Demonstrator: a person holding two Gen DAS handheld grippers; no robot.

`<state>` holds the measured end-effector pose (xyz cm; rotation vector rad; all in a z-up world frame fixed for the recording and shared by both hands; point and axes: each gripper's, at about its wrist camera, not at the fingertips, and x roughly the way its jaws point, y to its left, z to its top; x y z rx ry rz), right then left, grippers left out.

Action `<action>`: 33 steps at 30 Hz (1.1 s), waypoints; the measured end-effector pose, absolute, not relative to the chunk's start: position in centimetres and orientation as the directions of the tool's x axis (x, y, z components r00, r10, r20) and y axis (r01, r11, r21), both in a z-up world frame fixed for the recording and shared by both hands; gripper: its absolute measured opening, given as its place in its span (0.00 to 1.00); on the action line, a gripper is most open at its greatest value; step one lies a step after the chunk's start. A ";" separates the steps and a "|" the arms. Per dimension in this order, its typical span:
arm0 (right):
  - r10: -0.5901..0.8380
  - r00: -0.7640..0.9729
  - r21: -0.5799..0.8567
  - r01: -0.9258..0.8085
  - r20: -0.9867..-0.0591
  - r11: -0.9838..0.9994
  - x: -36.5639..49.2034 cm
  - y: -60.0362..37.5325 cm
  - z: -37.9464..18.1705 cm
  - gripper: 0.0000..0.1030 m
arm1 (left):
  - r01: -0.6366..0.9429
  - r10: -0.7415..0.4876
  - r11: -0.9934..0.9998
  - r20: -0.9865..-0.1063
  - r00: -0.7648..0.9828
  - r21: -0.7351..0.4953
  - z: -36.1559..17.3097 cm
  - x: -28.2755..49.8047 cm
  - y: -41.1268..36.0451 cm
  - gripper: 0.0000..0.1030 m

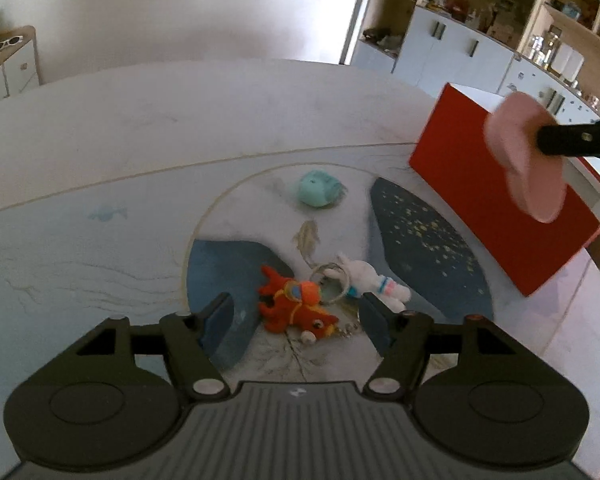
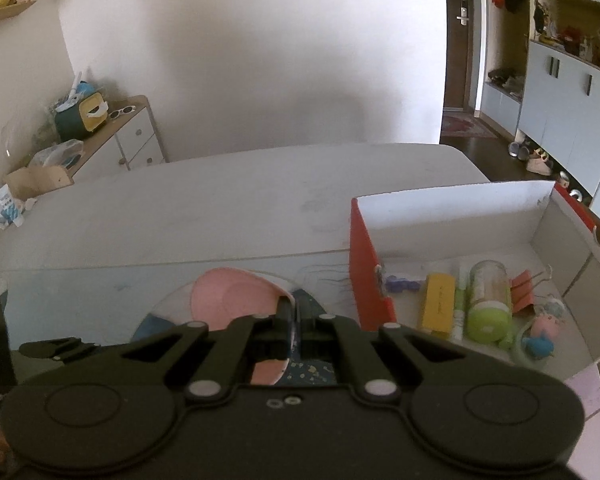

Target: Organize rigid objects

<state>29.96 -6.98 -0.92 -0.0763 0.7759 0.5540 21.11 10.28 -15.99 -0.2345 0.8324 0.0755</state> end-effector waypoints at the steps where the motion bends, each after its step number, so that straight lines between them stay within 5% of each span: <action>1: 0.446 0.579 0.133 -0.501 -0.683 0.855 30.0 -7.0 -0.9 0.01 | -0.161 -0.022 0.972 -0.741 0.671 -0.174 -16.2 21.3 10.3 0.66; 7: 0.448 0.578 0.136 -0.502 -0.683 0.854 30.0 -7.6 -1.0 0.01 | -0.146 0.005 0.981 -0.738 0.675 -0.126 -16.6 21.6 9.9 0.65; 12: 0.449 0.578 0.136 -0.503 -0.681 0.853 29.9 -7.7 -1.0 0.02 | -0.099 0.017 0.992 -0.725 0.688 -0.071 -16.8 21.4 9.0 0.45; 18: 0.453 0.578 0.139 -0.505 -0.678 0.852 29.9 -8.4 -0.9 0.02 | -0.097 0.033 0.994 -0.716 0.697 -0.049 -16.7 20.8 8.7 0.37; 33: 0.487 0.598 0.161 -0.515 -0.636 0.842 30.7 -11.8 1.3 0.02 | -0.169 0.059 0.982 -0.727 0.684 -0.080 -14.8 18.4 9.1 0.31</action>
